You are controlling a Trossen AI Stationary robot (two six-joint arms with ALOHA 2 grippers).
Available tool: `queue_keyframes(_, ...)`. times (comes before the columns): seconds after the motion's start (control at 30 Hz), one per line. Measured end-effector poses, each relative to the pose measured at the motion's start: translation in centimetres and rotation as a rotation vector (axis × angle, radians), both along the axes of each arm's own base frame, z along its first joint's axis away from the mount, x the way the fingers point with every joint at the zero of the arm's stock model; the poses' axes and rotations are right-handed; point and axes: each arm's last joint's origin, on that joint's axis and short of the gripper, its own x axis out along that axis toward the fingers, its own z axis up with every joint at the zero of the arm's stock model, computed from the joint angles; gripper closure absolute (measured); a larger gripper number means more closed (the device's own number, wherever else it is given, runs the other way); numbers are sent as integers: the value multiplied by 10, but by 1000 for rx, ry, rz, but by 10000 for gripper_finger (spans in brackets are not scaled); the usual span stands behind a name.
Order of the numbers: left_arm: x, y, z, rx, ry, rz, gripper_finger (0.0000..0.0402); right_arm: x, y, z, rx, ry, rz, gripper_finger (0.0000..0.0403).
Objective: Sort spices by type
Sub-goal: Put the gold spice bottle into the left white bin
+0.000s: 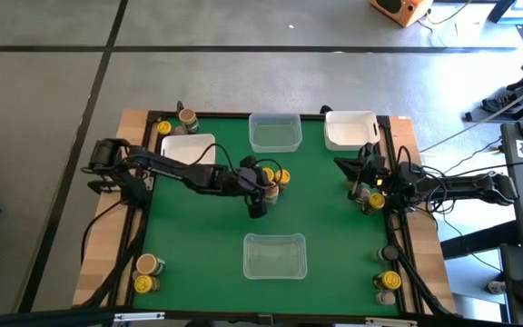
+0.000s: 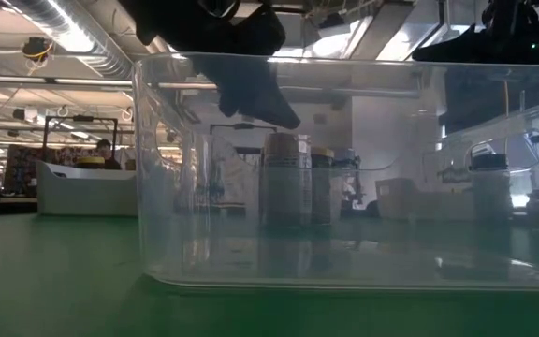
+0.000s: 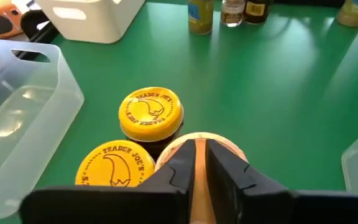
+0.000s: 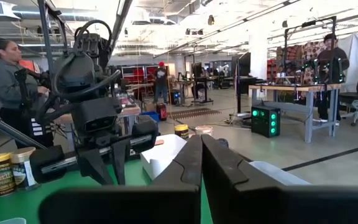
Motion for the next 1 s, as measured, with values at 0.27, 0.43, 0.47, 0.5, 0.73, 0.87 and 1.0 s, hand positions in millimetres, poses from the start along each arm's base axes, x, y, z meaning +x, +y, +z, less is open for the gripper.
queue_keyframes(0.27, 2, -4, -11, -13, 39, -5, 389, 0, 0, 0, 0, 3, 0, 393)
queue_keyframes(0.43, -1, -9, -9, -34, 47, -2, 390, 0, 0, 0, 0, 4, 1, 393)
queue_keyframes(0.47, -2, -12, -7, -34, 53, -9, 389, 0, 0, 0, 0, 4, 1, 393)
queue_keyframes(0.5, -4, -14, -6, -34, 57, -18, 389, 0, 0, 0, 0, 4, 1, 393)
queue_keyframes(0.73, -18, -30, 3, -82, 105, -36, 394, 0, 0, 0, 0, 3, 0, 393)
queue_keyframes(0.87, -21, -35, 7, -86, 101, -48, 390, 0, 0, 0, 0, 2, 1, 393)
queue_keyframes(1.0, -16, -35, 19, -127, 65, -51, 368, 0, 0, 0, 7, -2, 16, 393)
